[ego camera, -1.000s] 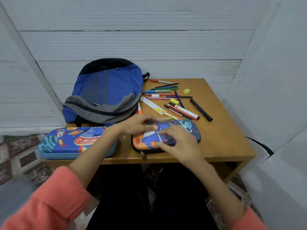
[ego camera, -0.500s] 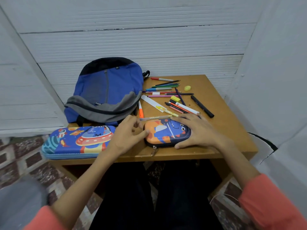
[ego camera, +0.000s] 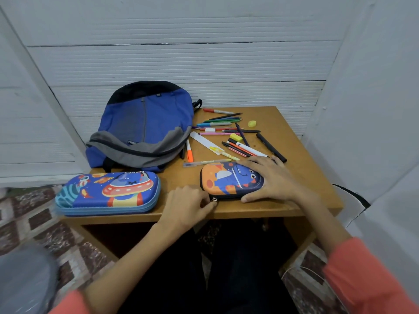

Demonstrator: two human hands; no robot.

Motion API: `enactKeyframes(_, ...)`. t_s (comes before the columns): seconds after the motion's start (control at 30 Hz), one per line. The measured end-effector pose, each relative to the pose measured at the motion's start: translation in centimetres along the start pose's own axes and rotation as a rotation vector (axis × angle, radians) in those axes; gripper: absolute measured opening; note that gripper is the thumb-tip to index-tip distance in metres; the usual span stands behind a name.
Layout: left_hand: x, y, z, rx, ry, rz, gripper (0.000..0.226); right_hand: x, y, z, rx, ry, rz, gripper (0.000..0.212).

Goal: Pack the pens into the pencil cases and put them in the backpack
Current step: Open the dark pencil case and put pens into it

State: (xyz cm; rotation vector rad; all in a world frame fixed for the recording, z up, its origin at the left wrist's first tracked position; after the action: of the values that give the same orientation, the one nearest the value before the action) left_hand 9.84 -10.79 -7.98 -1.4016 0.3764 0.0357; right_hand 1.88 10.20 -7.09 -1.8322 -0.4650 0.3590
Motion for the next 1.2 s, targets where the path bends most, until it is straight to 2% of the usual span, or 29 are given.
enactKeyframes(0.13, 0.0, -0.7, -0.4, 0.033, 0.033, -0.044, 0.034, 0.0, 0.1, 0.1, 0.009, 0.003, 0.003, 0.105)
enactKeyframes(0.4, -1.8, -1.5, -2.7, -0.123, -0.056, -0.176, 0.027, -0.1, 0.0, 0.1, -0.012, 0.010, 0.013, 0.104)
enactKeyframes(0.63, -5.9, -1.3, -4.4, -0.302, -0.124, -0.101, 0.035, -0.2, 0.2, 0.2, -0.002, 0.011, 0.027, 0.104)
enactKeyframes(0.97, -9.8, -0.7, -4.4, -0.405, -0.040, -0.057, 0.041, -0.2, 0.2, 0.1, 0.002, 0.040, 0.025, 0.103)
enactKeyframes(1.2, -10.8, -0.1, -3.1, -0.437, 0.042, 0.003, 0.035, -0.3, 0.3, 0.3, -0.005, 0.041, 0.007, 0.103)
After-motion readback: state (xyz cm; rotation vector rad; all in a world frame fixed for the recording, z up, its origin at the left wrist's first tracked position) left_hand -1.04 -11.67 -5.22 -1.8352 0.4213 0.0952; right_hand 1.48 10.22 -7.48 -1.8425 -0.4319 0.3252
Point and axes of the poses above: each hand's wrist, its own x-axis away from the middle knuckle, its own y-axis out of the palm, z = x × y, the point moved 5 cm from there along -x, towards the middle knuckle, and after that the axes turned 6 degrees about z, right-handed, at the moved point
